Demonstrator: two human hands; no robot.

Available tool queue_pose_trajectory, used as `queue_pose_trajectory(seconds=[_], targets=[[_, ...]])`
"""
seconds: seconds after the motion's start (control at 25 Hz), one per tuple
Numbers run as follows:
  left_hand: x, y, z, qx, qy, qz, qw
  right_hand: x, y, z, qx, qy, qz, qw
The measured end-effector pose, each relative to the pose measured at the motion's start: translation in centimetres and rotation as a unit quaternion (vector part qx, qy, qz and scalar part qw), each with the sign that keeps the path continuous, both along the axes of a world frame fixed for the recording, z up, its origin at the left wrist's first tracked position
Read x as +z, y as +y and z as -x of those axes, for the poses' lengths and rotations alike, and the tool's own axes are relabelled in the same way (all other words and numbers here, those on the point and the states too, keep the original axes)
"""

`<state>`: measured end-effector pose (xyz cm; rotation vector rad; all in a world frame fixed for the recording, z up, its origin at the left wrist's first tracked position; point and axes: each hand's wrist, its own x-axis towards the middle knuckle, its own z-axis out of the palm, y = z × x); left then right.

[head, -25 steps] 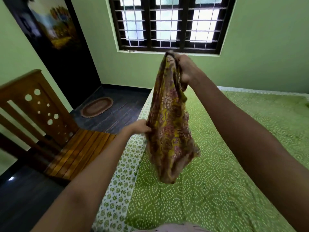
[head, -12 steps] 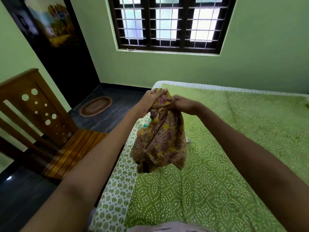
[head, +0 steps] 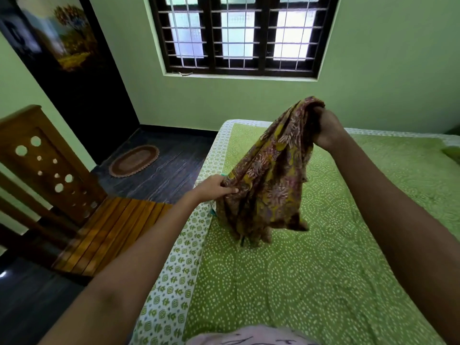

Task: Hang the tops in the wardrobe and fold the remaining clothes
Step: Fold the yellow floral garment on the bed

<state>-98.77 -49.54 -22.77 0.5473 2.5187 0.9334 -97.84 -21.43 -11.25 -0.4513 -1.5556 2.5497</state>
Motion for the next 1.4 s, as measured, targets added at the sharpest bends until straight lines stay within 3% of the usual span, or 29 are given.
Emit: queue_pose_trajectory(seconds=[0.04,0.08,0.16,0.24,0.28,0.36,0.44,0.52,0.64,0.72,0.8,0.84,0.88,0.92,1.0,1.04,1.08,1.16,1.24,1.32,1.4], targets=[[-0.2,0.3,0.1,0.020,-0.009,-0.027,0.999,-0.8,0.0,0.0,-0.026,-0.019,-0.029,0.999],[0.1,0.8,0.1,0.048,-0.030,-0.072,0.996,-1.5,-0.2,-0.1,-0.031,-0.043,-0.118,0.992],[1.4,2.3,0.0,0.133,-0.090,-0.185,0.970,-3.7,-0.8,-0.6,0.020,-0.113,-0.374,0.920],[3.2,3.9,0.3,0.233,-0.135,-0.286,0.920,-5.6,-2.6,-1.4,0.022,-0.118,-0.514,0.850],[4.3,4.5,0.4,0.270,-0.159,-0.333,0.889,-6.4,-4.0,-2.0,-0.009,-0.057,-0.527,0.848],[5.6,5.5,1.2,0.300,-0.211,-0.406,0.837,-8.1,-7.3,-4.0,-0.016,0.062,-0.460,0.885],[6.5,6.1,1.7,0.276,-0.262,-0.465,0.799,-10.9,-9.9,-5.9,0.014,0.098,-0.430,0.897],[7.1,6.4,1.9,0.241,-0.281,-0.505,0.780,-13.9,-11.4,-6.5,0.070,0.055,-0.445,0.891],[7.3,5.9,1.7,0.207,-0.284,-0.531,0.771,-17.3,-11.0,-5.6,0.111,-0.097,-0.409,0.901],[7.3,4.8,1.5,0.207,-0.222,-0.469,0.830,-18.3,-9.6,-4.7,0.078,-0.138,-0.339,0.927],[6.0,2.7,2.7,0.227,-0.049,-0.263,0.936,-17.9,-7.5,-3.7,0.013,-0.115,-0.305,0.945],[5.4,1.2,3.3,0.208,0.029,-0.111,0.971,-16.6,-6.9,-3.5,-0.013,-0.092,-0.302,0.949],[4.2,-0.5,4.2,0.176,0.069,0.046,0.981,-15.1,-6.3,-3.3,-0.031,-0.070,-0.300,0.951],[3.2,-2.0,4.7,0.142,0.057,0.185,0.971,-13.3,-6.0,-3.1,-0.033,-0.041,-0.292,0.955],[1.1,-3.7,4.9,0.112,0.028,0.342,0.932,-9.9,-6.3,-2.6,0.013,0.032,-0.305,0.952],[0.8,-3.3,4.4,0.110,0.037,0.331,0.936,-8.6,-6.7,-2.2,0.052,0.064,-0.340,0.937],[1.2,-2.3,3.3,0.090,0.051,0.260,0.960,-7.6,-7.4,-1.8,0.093,0.083,-0.393,0.911],[2.0,0.9,1.6,0.038,0.004,-0.006,0.999,-6.4,-8.7,-0.8,0.166,0.117,-0.489,0.848],[2.7,3.6,0.0,0.036,-0.047,-0.197,0.979,-5.1,-9.2,-0.2,0.174,0.138,-0.525,0.822],[2.9,4.2,0.0,0.105,-0.030,-0.293,0.950,-3.8,-8.1,0.0,0.140,0.152,-0.539,0.817],[2.9,3.5,1.0,0.155,0.022,-0.337,0.928,-3.3,-6.2,-0.3,0.135,0.147,-0.600,0.775]])
